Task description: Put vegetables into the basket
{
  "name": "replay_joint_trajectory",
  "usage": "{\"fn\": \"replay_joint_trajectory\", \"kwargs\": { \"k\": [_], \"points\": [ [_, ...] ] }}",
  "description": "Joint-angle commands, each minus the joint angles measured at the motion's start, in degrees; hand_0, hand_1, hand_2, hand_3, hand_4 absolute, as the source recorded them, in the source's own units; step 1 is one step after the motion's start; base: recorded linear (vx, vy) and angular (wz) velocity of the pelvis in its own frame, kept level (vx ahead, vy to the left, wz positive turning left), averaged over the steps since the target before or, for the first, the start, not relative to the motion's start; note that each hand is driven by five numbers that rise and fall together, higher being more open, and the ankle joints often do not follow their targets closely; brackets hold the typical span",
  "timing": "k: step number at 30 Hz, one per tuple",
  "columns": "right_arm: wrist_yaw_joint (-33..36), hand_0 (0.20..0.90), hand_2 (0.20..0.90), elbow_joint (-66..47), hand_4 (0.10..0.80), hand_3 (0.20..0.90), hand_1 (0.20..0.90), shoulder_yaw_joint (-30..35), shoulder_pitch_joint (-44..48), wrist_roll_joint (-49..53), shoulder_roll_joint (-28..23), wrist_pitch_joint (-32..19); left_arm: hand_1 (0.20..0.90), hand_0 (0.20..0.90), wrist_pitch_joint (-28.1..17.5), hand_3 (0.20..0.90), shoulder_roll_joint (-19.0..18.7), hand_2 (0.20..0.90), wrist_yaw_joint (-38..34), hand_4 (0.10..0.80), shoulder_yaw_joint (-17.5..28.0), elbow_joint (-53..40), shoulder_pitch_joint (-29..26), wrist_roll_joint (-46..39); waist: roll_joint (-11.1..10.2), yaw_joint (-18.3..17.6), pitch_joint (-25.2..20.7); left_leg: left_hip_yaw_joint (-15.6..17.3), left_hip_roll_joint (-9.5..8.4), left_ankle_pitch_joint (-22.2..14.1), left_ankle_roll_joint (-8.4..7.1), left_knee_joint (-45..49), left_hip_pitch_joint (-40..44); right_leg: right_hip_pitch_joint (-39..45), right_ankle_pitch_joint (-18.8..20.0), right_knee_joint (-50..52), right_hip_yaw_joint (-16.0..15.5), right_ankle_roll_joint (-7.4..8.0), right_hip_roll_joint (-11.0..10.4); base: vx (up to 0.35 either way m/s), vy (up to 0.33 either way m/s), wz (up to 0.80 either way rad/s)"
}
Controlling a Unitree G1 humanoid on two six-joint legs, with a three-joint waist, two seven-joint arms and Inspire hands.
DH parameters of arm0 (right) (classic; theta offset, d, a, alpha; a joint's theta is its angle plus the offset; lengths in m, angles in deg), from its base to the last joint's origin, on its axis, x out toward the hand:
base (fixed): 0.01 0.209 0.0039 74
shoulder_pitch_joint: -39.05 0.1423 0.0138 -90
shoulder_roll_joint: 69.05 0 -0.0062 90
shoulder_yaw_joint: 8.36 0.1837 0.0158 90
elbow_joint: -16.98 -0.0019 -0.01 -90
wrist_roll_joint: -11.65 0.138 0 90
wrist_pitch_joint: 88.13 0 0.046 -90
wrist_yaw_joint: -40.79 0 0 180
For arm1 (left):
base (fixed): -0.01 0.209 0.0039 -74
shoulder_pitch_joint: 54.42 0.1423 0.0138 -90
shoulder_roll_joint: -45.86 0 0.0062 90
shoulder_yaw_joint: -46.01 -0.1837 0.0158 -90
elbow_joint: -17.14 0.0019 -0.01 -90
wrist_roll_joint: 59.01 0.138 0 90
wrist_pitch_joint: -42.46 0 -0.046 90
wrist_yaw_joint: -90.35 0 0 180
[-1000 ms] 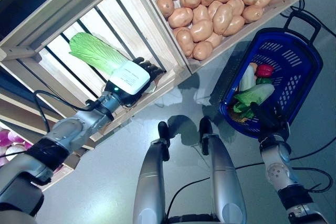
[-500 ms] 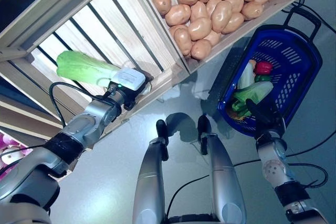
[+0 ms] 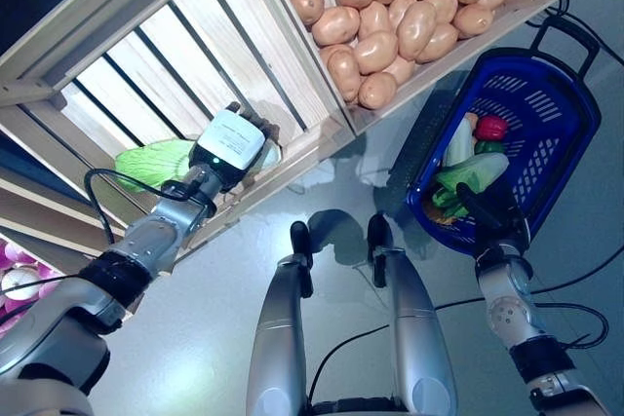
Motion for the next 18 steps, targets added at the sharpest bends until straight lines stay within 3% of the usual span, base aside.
{"fn": "replay_joint_trajectory", "kwargs": {
  "k": [1, 6, 18],
  "points": [
    [-1.33, 0.9, 0.9, -4.47, 0.8, 0.9, 0.9, 2.78, -0.59, -3.41, -2.01, -5.1, 0.9, 0.9, 3.96, 0.9, -2.69, 0.9, -10.56, 0.8, 5.28, 2.26, -2.16, 2.31, -1.58, 0.42, -0.24, 1.85, 0.08, 1.08, 0.25, 0.2, -1.74, 1.78, 4.65, -2.9, -2.2, 1.03, -1.74, 0.0, 0.0, 0.0],
    [-0.36, 0.9, 0.9, -4.94, 0.8, 0.9, 0.9, 2.38, -0.08, -4.75, -1.25, -5.08, 0.9, 0.9, 4.38, 0.9, 1.26, 0.9, -18.56, 0.8, 6.73, 8.68, -1.43, -2.29, -1.96, 0.27, -0.24, 1.45, 0.05, 1.47, 0.04, 0.22, -2.49, 0.66, 4.58, -2.05, -1.88, 1.1, -1.45, 0.0, 0.0, 0.0],
    [1.74, 0.9, 0.9, -3.85, 0.8, 0.9, 0.9, 0.87, 2.55, -7.55, 1.23, -5.04, 0.9, 0.9, 3.51, 0.9, 9.49, 0.9, -27.6, 0.8, 8.16, 15.82, -2.59, -12.82, -3.2, 0.09, -0.24, 0.87, -0.29, 1.43, -0.06, 0.14, -2.81, -0.06, 4.64, -1.75, -1.04, 1.14, -0.52, 0.0, 0.0, 0.0]
  ]
}}
